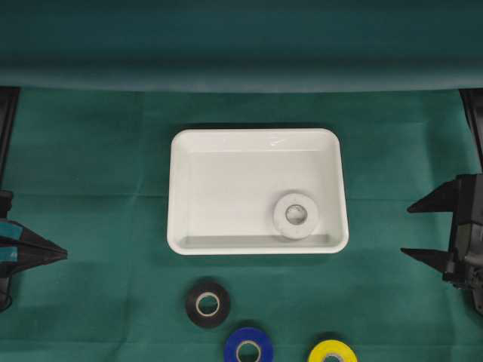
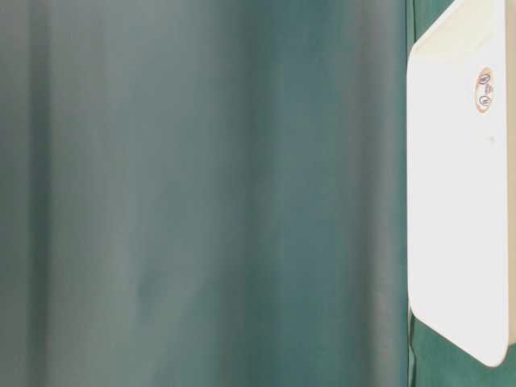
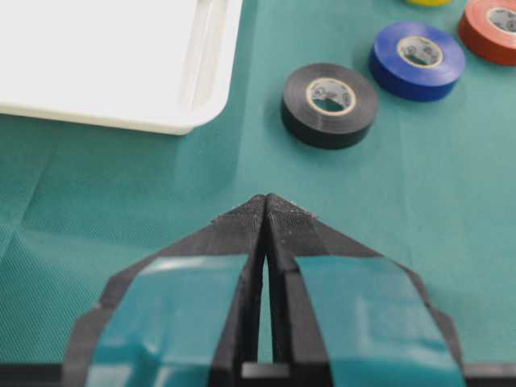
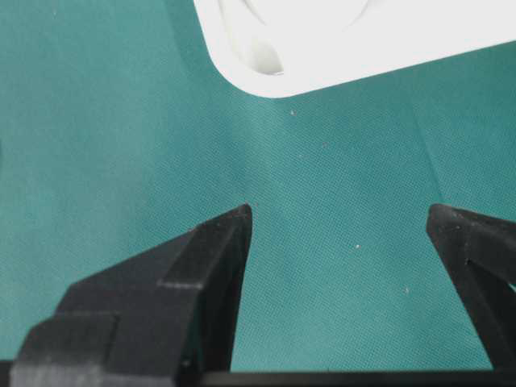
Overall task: Put the tape into the white case with the right arm.
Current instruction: 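Open the right gripper and withdraw it to the right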
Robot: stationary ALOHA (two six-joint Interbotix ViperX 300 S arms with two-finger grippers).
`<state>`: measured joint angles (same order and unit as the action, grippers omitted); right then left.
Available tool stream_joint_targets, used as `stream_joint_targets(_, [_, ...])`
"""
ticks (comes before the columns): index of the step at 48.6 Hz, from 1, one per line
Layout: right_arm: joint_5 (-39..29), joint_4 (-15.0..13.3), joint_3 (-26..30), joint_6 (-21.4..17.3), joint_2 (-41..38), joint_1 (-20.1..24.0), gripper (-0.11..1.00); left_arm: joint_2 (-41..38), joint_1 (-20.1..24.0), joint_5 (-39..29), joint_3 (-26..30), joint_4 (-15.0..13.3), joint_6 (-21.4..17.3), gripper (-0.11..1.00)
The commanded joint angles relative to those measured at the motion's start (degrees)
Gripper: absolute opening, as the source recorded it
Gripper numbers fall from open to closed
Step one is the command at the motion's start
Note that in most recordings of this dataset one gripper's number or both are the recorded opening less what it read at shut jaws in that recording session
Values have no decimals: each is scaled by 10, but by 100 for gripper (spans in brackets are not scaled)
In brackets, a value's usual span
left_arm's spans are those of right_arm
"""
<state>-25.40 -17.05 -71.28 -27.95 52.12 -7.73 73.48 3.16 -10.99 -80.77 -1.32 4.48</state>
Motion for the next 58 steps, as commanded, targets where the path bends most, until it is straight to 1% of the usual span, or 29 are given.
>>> stream_joint_targets(1, [6,2,9,-1,-10,1,68,-4,3,6,5,-1,0,0])
stream_joint_targets(5, [11,3,8,0,-12,11,68,-4,3,6,5,-1,0,0])
stream_joint_targets(9, [22,2,5,3,-11,30,68,-4,3,6,5,-1,0,0])
stream_joint_targets(18, [66,-2,-10,5,-3,97,68,-4,3,6,5,-2,0,0])
stream_joint_targets(30, [94,-2,-30,7,0,176,67,-4,3,5,5,-1,0,0])
stream_joint_targets(35, [100,-8,-34,9,0,200,67,-4,3,6,5,-1,0,0])
stream_joint_targets(43, [107,-27,-34,7,-1,216,67,-4,3,6,5,-1,0,0])
stream_joint_targets(58, [108,-28,-29,7,-12,215,67,-4,3,6,5,-1,0,0])
